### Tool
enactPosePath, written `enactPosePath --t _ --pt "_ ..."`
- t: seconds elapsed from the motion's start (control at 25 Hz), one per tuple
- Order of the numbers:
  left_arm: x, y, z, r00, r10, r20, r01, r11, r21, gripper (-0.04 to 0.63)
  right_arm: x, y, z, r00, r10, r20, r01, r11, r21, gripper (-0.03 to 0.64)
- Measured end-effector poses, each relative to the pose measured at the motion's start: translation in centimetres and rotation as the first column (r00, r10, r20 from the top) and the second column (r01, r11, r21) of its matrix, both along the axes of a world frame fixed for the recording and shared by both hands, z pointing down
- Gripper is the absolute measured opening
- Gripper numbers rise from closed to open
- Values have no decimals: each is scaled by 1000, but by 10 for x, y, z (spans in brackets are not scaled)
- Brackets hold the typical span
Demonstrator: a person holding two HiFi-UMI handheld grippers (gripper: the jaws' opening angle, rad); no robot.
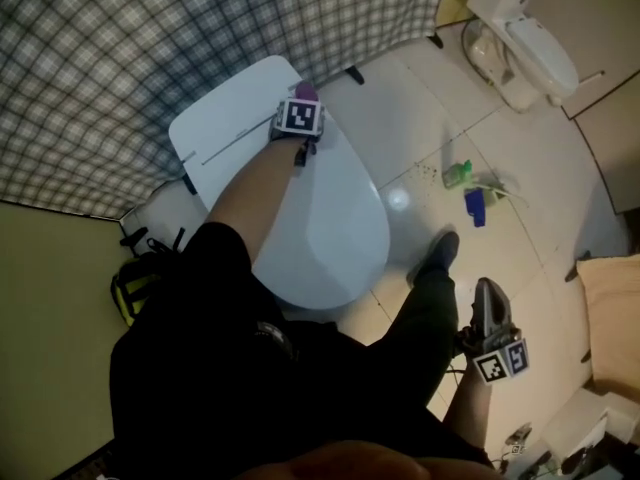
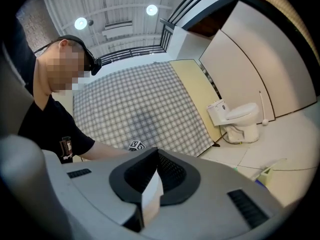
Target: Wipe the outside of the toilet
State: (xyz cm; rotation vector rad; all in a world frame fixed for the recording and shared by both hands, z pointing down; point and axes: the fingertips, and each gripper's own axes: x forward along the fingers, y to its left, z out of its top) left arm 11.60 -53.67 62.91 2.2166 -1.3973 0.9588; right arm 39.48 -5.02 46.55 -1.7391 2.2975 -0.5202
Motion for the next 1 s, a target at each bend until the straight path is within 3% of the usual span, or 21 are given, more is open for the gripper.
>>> enactPosePath --t 0.24,0.36,0.44,0.52,0.64,0.88,1.0 --pt "23 -3 0 997 38 -70 -39 999 -17 89 8 -1 14 1000 -7 22 7 1000 -18 3" --pt "32 9 -5 985 109 -131 -112 994 -17 89 2 0 5 1000 -12 14 13 1000 -9 3" --pt "21 29 -8 983 124 -138 -130 991 -34 89 -5 2 -7 1000 -18 -2 18 1000 8 3" --pt "9 60 -14 966 149 -211 -164 985 -54 89 -18 3 -23 999 -27 -18 28 999 33 3" --pt "-46 113 -19 957 132 -259 -158 984 -82 89 -51 3 -47 998 -57 -36 60 995 81 3" --pt "-205 200 -9 984 23 -175 -34 998 -60 89 -136 -11 -89 979 -185 -84 196 969 153 3" --pt "-250 217 -3 980 -28 -198 19 999 -47 89 -175 -12 -94 967 -234 -105 250 953 174 3"
